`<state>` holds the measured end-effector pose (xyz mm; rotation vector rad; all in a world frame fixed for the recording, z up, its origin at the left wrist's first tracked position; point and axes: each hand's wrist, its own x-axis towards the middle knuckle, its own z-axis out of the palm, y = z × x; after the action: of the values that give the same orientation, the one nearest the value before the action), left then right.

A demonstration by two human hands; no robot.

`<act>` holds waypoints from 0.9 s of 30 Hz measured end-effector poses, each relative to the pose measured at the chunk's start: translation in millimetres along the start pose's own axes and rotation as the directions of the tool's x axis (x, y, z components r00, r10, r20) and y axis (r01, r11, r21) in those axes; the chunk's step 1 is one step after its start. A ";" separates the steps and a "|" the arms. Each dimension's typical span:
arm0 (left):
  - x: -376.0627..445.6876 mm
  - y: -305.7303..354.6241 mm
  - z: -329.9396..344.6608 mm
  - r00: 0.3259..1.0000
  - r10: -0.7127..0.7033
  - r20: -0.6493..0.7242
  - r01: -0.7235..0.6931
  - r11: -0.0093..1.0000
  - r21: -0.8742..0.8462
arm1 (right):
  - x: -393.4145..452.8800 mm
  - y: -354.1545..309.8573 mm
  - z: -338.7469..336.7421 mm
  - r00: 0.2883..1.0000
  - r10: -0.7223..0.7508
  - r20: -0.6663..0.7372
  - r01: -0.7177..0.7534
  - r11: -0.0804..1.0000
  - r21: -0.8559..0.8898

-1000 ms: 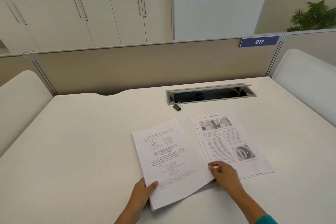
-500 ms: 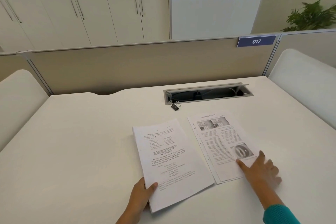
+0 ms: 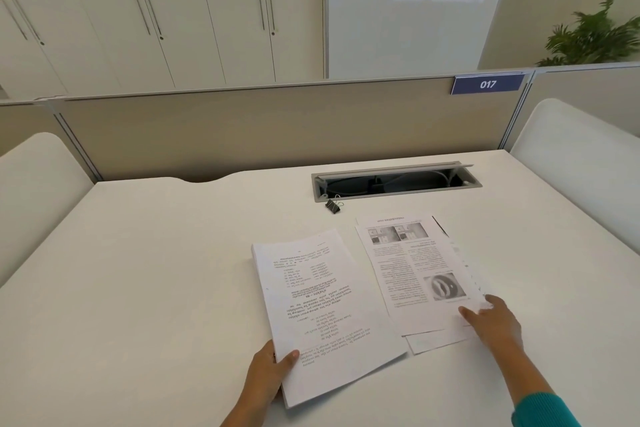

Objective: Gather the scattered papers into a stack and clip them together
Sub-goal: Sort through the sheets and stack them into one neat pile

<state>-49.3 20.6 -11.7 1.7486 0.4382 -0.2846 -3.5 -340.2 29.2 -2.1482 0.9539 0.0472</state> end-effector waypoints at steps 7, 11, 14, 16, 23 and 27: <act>-0.7 0.5 -0.6 1.000 0.001 0.005 -0.001 1.000 0.023 | -9.0 -12.1 2.3 0.999 -0.033 -0.040 0.011 0.890 -0.456; -0.4 1.0 -1.3 1.000 0.010 0.003 -0.010 0.999 0.045 | -5.5 -15.9 -0.6 0.999 0.024 -0.023 -0.032 0.892 -0.451; -0.5 1.4 -1.0 1.000 0.007 0.006 -0.007 0.998 0.061 | 0.8 -15.7 -3.4 0.998 0.039 0.049 -0.019 0.937 -0.349; -0.5 1.7 -0.9 1.000 0.013 0.006 -0.013 0.997 0.071 | 3.1 -14.0 -4.4 0.998 0.001 0.067 0.016 0.968 -0.250; -1.1 0.6 -1.3 1.000 -0.013 0.021 0.013 1.000 0.000 | -2.4 -2.5 -3.4 0.991 -0.035 -0.130 0.050 0.992 0.116; 1.4 -2.3 -2.7 0.998 -0.062 0.007 0.062 0.987 -0.148 | -8.7 -3.3 0.0 1.000 0.019 -0.010 -0.015 0.954 0.300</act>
<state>-49.3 23.8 -13.7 1.5908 0.4998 -0.2913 -7.6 -333.4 34.1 -1.8622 0.9228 -0.0972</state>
